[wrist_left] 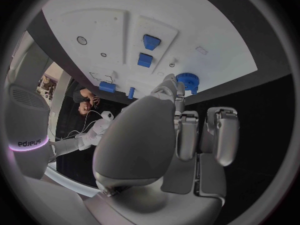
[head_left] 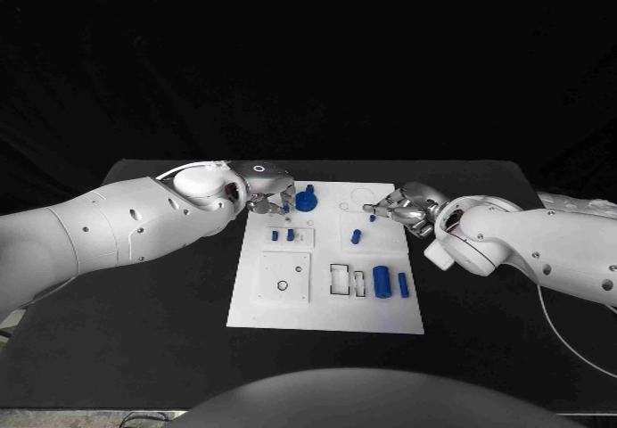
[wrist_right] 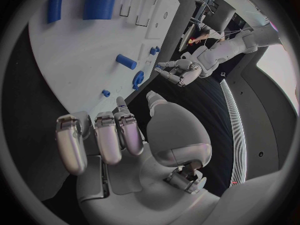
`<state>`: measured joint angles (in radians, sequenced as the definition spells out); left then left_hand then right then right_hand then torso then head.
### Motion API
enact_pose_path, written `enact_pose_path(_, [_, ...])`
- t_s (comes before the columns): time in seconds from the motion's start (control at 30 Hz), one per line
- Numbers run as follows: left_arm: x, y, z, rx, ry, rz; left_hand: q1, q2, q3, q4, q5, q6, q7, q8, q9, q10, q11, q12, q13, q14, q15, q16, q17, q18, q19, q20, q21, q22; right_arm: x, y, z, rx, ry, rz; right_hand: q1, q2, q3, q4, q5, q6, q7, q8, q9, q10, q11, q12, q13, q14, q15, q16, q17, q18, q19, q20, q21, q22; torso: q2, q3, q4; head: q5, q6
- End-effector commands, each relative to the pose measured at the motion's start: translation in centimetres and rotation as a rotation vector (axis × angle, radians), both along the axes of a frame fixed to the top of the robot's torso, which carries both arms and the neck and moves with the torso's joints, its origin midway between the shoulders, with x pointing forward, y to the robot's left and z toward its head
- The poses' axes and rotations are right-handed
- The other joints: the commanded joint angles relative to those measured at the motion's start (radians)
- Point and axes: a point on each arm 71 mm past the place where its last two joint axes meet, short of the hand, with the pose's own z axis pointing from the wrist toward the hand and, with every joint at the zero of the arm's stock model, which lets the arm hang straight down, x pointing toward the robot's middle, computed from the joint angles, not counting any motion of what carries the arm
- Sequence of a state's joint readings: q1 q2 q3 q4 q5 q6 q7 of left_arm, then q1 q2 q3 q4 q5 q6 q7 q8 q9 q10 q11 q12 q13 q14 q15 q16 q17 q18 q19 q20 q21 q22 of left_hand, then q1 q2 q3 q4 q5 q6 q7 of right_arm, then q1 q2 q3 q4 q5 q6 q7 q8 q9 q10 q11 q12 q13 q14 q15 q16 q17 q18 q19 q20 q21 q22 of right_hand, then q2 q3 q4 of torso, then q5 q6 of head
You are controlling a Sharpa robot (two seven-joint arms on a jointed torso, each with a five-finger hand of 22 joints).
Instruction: Assemble the parts on the task board
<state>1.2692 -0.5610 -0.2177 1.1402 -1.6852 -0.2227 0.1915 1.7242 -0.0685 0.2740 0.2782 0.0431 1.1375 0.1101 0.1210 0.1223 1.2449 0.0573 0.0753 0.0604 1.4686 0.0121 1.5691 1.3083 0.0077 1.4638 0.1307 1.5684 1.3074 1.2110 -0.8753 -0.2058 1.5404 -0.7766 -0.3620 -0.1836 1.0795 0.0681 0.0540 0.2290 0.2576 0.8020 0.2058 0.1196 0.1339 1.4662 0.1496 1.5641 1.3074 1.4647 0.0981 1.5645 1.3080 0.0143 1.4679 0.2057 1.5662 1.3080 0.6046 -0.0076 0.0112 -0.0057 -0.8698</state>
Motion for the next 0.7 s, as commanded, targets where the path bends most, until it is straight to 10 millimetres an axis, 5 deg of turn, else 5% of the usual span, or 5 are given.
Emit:
enact_pose_path(0.03, [-0.13,-0.13,-0.37,0.016,0.035,-0.007,0.013,0.002,0.007,-0.001,0.006,0.003,-0.001,0.003,0.000,0.001,-0.002,-0.006,0.001,0.102,0.000,0.002,0.262,-0.008,0.107,-0.008,0.002,0.263,-0.09,0.10,-0.06,-0.001,0.007,0.013,0.003,0.011,-0.005,0.000,0.005,0.009,0.021,0.004,0.002,0.105,0.009,0.007,0.263,0.106,0.005,0.006,0.263,-0.014,0.103,0.006,0.005,0.263,0.000,-0.0003,0.0002,-0.001,-0.002])
enact_pose_path(0.7, [-0.06,-0.63,-0.75,0.024,0.042,-0.017,0.013,0.000,0.009,0.000,0.006,0.000,-0.003,0.000,-0.001,-0.003,-0.002,-0.011,0.001,0.102,0.000,0.002,0.262,-0.008,0.107,-0.008,0.002,0.263,-0.09,0.18,-0.06,-0.001,0.006,0.015,0.004,0.012,-0.006,0.001,0.005,0.011,0.021,0.005,0.003,0.105,0.009,0.007,0.263,0.106,0.004,0.006,0.263,-0.014,0.103,0.006,0.005,0.263,0.000,-0.0006,0.0006,-0.003,-0.001])
